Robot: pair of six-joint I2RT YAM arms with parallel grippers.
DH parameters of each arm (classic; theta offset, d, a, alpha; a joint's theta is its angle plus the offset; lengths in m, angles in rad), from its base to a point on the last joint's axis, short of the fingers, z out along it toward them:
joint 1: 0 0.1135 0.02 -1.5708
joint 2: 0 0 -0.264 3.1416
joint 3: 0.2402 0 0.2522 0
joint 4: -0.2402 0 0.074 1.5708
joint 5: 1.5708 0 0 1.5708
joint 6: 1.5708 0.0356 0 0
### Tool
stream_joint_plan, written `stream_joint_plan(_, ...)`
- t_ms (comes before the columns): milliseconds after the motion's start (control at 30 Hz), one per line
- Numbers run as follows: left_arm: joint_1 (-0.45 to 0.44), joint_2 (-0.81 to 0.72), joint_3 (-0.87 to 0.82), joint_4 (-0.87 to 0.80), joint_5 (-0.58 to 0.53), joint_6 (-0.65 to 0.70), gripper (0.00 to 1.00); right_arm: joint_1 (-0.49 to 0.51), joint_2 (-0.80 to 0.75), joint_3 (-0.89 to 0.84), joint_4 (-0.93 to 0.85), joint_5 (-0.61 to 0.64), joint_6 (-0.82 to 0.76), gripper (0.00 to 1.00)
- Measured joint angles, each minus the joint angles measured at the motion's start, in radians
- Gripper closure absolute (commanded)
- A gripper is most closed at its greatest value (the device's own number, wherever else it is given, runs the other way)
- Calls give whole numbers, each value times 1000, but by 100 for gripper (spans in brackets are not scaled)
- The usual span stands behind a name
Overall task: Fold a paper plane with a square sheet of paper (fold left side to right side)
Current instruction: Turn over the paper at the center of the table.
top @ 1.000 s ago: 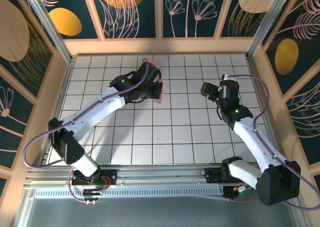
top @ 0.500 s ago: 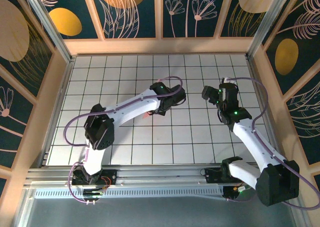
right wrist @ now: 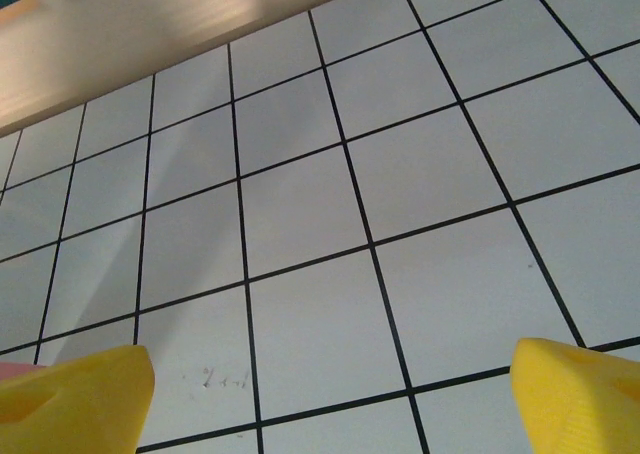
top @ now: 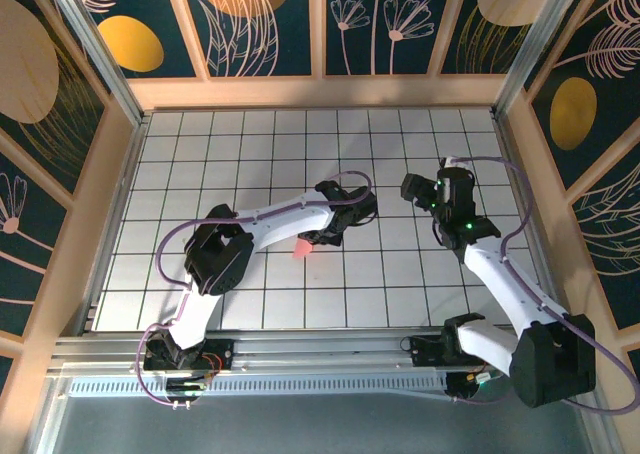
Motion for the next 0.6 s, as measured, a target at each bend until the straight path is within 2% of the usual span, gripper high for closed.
stream_joint_plan(100,0,3,-2,55,68,7,79,-4,5,0,2,-18,1,8)
stream_joint_plan(200,0,13,8,84,112,19,65,-5,10,0,7,-27,2,8)
stream_joint_plan(300,1,20,14,122,156,27,57,-6,19,0,7,-46,2,8)
stream_joint_plan(467,21,9,3,228,249,46,50,-10,37,2,6,-89,2,8)
stream_joint_plan(600,70,-76,-96,371,341,56,46,-12,48,10,-6,-140,3,12)
